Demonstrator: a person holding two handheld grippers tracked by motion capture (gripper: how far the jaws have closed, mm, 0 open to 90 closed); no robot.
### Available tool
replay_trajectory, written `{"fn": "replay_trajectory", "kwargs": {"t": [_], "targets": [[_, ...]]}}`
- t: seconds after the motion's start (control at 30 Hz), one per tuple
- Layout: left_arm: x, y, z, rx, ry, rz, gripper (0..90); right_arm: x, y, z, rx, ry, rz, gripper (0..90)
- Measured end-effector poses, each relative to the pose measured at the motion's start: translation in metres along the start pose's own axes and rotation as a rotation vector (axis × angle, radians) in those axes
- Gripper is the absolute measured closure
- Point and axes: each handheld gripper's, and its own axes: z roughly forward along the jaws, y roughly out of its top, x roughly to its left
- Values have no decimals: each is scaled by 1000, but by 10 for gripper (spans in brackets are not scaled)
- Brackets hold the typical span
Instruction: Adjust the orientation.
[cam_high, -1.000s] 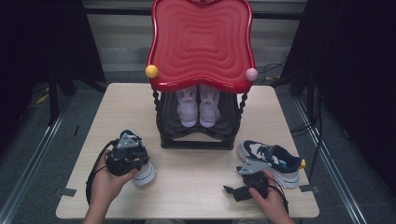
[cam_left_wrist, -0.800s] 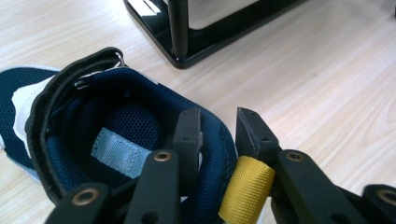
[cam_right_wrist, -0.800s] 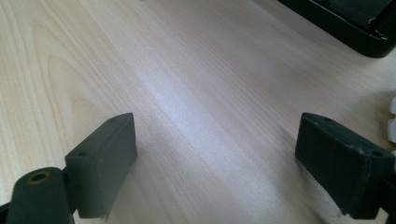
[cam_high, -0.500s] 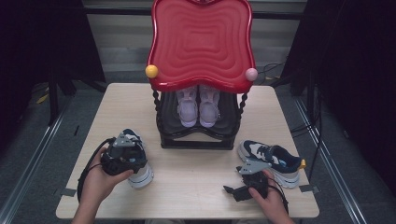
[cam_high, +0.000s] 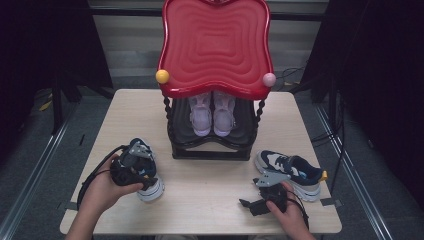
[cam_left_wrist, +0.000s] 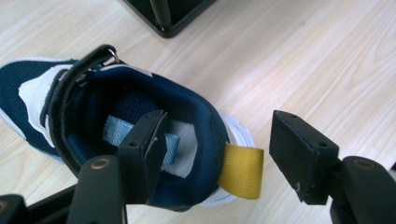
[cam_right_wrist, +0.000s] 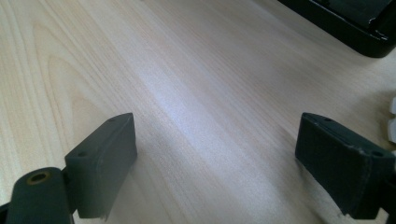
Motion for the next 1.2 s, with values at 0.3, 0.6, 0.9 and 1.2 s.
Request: {"fn": "replay_trajectory", "kwargs": {"t": [0.3, 0.6, 0.9, 1.2], "targets": [[2, 4, 5, 102, -8, 50, 365, 0, 0, 0, 1, 0, 1, 119], [3, 7, 8, 159, -23, 77, 418, 0, 0, 0, 1, 2, -1, 114], [2, 10, 12, 206, -32, 112, 453, 0, 0, 0, 2, 2, -1, 115], [-1, 11, 18, 219, -40, 139, 488, 0, 0, 0, 2, 2, -1, 115]]}}
